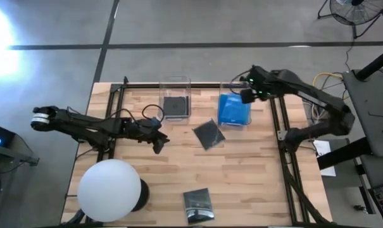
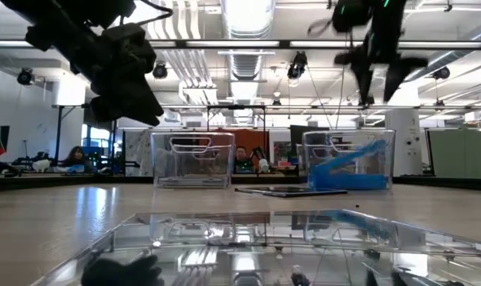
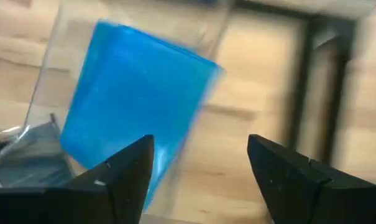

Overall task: Pick & place jewel cases by type
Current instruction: Put the black cd case into the left transparent bin

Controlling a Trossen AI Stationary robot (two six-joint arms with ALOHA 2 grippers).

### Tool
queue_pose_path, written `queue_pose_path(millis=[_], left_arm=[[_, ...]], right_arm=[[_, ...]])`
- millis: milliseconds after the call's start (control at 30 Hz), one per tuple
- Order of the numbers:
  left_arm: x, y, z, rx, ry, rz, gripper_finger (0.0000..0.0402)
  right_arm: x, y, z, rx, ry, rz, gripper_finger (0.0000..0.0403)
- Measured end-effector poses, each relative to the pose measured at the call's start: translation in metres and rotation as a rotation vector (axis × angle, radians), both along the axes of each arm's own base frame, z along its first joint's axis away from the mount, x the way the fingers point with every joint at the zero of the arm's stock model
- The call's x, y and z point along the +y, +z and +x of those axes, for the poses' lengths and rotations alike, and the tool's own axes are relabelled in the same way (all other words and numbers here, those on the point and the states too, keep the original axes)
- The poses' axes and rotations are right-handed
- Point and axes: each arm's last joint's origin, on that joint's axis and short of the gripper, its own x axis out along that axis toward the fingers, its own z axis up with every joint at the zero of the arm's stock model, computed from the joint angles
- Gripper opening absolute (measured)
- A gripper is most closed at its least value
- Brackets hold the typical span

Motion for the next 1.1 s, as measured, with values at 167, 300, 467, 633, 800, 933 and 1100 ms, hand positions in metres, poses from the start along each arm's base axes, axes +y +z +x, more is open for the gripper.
queue_pose_path(millis=[167, 300, 467, 633, 800, 933, 1100], left_arm=[[-0.003, 0.002, 0.002, -0.041, -0.079, -0.084, 0.0106], [-0.015, -0.005, 0.012, -0.045, -0.307, -0.209, 0.0106], [-0.041, -0.031, 0.028, -0.001, -0.595, -0.209, 0.0106], [-0.068, -0.047, 0.046, 0.025, -0.811, -0.199, 0.0106], [-0.081, -0.053, 0.066, 0.053, -0.847, -0.205, 0.0106], [-0.084, -0.054, 0.077, 0.057, -0.851, -0.221, 0.0106], [-0.084, -0.058, 0.077, 0.095, -0.848, -0.229, 0.0106]], right_arm=[[0.064, 0.03, 0.005, -0.155, 0.226, 0.065, 0.0262], [0.131, -0.008, 0.029, -0.209, 0.368, 0.339, 0.0248], [0.214, -0.069, 0.061, -0.483, 0.413, 0.614, 0.0238], [0.273, -0.127, 0.081, -0.682, 0.331, 0.851, 0.0237], [0.326, -0.162, 0.098, -0.751, 0.352, 1.036, 0.0237], [0.357, -0.182, 0.119, -0.733, 0.387, 1.079, 0.0237], [0.377, -0.204, 0.146, -0.731, 0.441, 1.036, 0.0237]])
